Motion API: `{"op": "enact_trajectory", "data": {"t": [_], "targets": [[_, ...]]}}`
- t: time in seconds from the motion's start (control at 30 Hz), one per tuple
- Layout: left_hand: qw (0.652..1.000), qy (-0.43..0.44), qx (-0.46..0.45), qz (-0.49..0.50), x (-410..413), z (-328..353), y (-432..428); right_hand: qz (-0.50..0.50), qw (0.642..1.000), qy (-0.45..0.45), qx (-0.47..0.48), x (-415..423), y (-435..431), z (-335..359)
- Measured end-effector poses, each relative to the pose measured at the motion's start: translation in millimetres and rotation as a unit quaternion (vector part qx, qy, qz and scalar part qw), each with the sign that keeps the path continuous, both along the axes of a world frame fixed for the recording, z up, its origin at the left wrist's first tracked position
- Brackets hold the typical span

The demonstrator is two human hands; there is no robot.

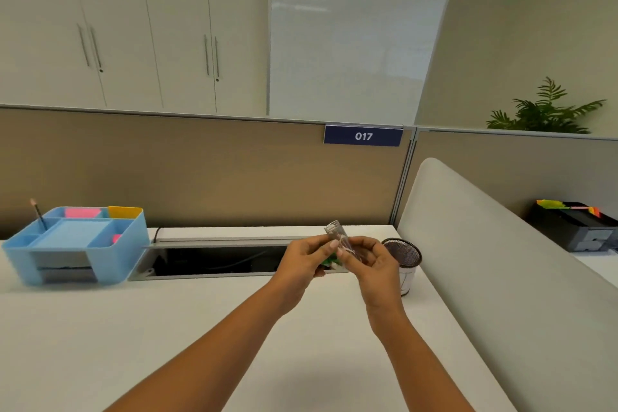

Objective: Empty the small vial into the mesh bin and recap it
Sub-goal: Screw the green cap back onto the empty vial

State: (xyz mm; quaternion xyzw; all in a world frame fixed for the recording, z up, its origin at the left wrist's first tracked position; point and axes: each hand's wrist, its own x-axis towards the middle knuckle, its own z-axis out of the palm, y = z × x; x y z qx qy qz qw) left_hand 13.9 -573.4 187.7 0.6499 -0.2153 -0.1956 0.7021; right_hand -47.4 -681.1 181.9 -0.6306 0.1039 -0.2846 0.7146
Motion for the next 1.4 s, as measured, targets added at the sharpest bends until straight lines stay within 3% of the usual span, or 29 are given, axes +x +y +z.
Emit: {"op": "enact_trajectory", "data": {"t": [0.27,0.47,0.77,1.03,1.23,1.4], "targets": [[0.994,0.045,-0.004,0.103,-20,-8,159,0.062,0.995,0.035,-0.076,-8,159,-13],[0.980,0.097,-0.023,0.170,-34,-22,304,0.110,0.990,0.055,-0.065,-5,306,-25],[0.969,0.149,-0.060,0.186,-42,-27,452,0.166,0.981,0.102,-0.014,-11,452,-42],[0.965,0.183,-0.077,0.172,-48,-36,509,0.196,0.974,0.112,0.032,-21,512,-44],[0.960,0.187,-0.083,0.190,-51,-41,519,0.193,0.972,0.131,0.007,-25,518,-45],[0.956,0.164,-0.094,0.224,-48,-39,528,0.184,0.973,0.129,0.059,-32,510,-46]]}}
